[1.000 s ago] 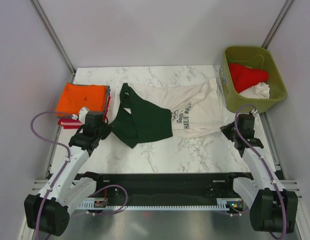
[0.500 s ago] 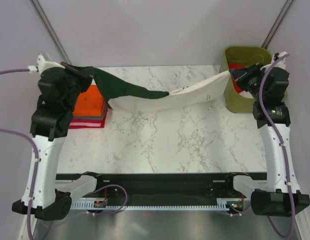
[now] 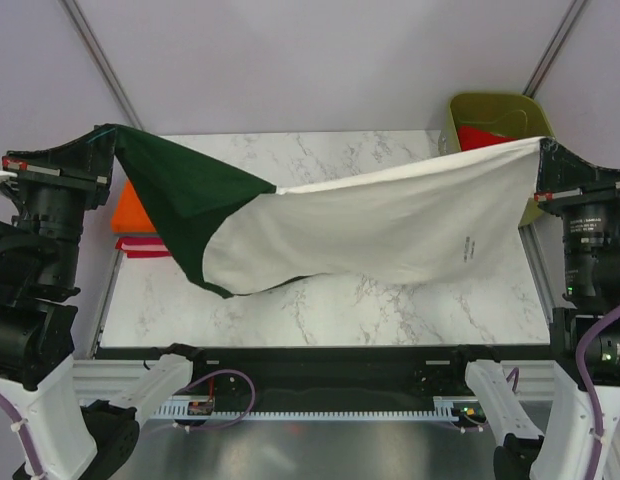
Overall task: Fold and stack the t-shirts
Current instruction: Flatten the tshirt out
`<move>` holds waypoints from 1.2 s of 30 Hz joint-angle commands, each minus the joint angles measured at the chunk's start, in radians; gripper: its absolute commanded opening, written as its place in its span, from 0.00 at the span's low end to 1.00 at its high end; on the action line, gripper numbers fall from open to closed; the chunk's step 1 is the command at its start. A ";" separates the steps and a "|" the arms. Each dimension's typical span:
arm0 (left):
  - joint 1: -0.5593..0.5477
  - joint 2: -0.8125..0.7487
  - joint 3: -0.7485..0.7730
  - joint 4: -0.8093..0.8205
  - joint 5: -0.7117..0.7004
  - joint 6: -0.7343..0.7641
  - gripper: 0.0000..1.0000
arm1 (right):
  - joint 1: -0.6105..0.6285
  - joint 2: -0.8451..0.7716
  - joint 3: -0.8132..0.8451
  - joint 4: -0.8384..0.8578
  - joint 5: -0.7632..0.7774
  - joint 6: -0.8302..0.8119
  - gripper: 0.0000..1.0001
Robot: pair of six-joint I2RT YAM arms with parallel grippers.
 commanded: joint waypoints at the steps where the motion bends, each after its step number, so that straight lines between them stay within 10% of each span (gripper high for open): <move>1: -0.003 0.028 0.031 -0.007 0.053 -0.031 0.02 | -0.004 0.000 0.029 -0.049 0.097 -0.025 0.00; 9: -0.001 0.086 -0.047 0.009 0.070 -0.045 0.02 | -0.004 0.081 -0.067 -0.038 0.045 0.012 0.00; 21: -0.001 0.157 -0.655 0.396 0.026 -0.137 0.02 | -0.004 0.378 -0.485 0.365 -0.200 0.182 0.00; 24: 0.002 0.325 -0.501 0.429 0.010 -0.110 0.02 | -0.004 0.549 -0.358 0.410 -0.246 0.220 0.00; 31: 0.002 0.750 0.399 0.446 0.020 0.100 0.02 | -0.037 0.933 0.267 0.419 -0.373 0.328 0.00; 36: 0.055 0.767 0.428 0.870 0.090 0.081 0.02 | -0.151 1.138 0.578 0.874 -0.524 0.727 0.00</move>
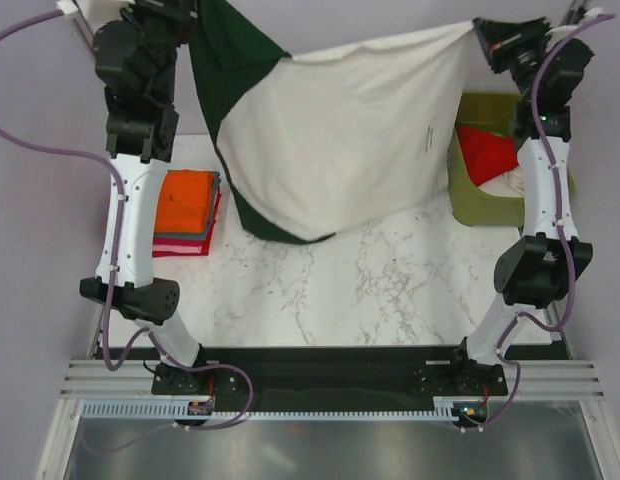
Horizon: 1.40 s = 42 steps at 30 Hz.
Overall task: Fold and stack the t-shirts
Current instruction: Flatten the tshirt out
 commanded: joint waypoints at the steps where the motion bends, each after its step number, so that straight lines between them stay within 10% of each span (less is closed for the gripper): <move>1: 0.066 0.008 0.092 0.360 0.053 -0.018 0.02 | -0.097 0.087 0.223 0.354 -0.110 0.297 0.00; 6: 0.098 0.122 0.203 0.354 0.153 -0.054 0.02 | -0.118 0.194 0.309 0.317 -0.179 0.325 0.00; 12: 0.098 -0.013 -0.278 0.467 0.121 0.007 0.02 | -0.083 0.168 -0.067 0.486 -0.275 0.339 0.00; 19: 0.098 -0.091 -0.466 0.394 0.179 0.075 0.02 | -0.077 0.092 -0.467 0.497 -0.318 0.210 0.00; 30: 0.093 -0.338 -1.033 0.377 0.170 0.000 0.02 | -0.066 -0.025 -0.713 0.311 -0.273 -0.011 0.00; 42: 0.095 -0.337 -0.753 0.218 0.089 0.124 0.02 | -0.105 -0.047 -0.364 0.083 -0.248 -0.063 0.00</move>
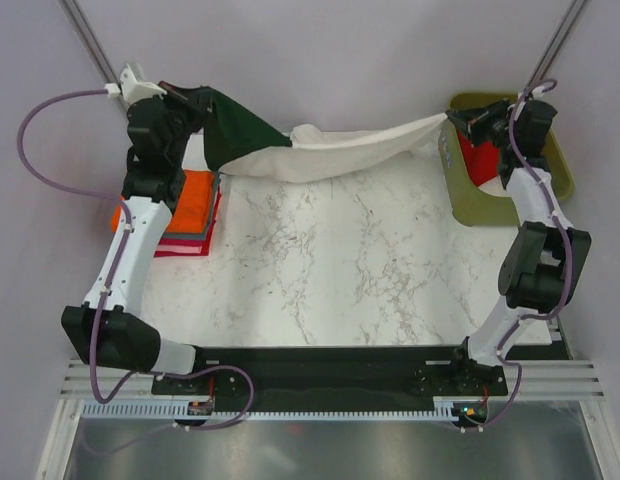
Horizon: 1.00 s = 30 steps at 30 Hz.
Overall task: Fold and stack the t-shirts
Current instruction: Flatten the tshirt out
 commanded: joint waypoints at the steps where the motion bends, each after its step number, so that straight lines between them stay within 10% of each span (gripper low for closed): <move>1: -0.001 -0.006 0.166 -0.018 -0.033 0.076 0.02 | -0.029 -0.044 0.177 -0.053 -0.001 -0.038 0.00; 30: -0.024 -0.830 -0.652 -0.347 0.136 -0.079 0.02 | -0.059 -1.166 -0.831 -0.546 0.321 -0.402 0.00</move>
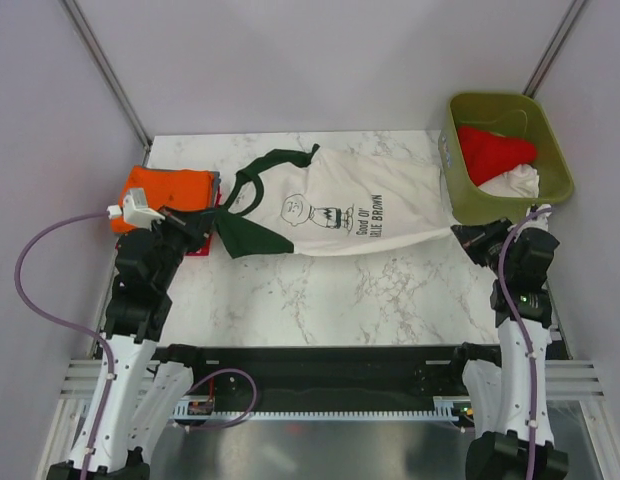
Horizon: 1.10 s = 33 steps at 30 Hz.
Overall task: Fold and stack the t-shirts
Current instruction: Flatten the tshirt out, then fold the tshirt
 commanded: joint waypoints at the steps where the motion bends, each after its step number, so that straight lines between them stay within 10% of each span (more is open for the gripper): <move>1: -0.004 -0.100 -0.052 -0.066 0.042 -0.043 0.02 | -0.004 -0.142 -0.051 -0.159 0.128 -0.078 0.00; 10: -0.004 -0.171 -0.127 -0.109 0.036 -0.055 0.02 | -0.004 -0.259 -0.180 -0.269 0.145 -0.066 0.00; 33: -0.009 0.378 0.123 0.086 -0.031 -0.078 0.02 | -0.004 0.143 -0.238 0.078 0.213 -0.052 0.00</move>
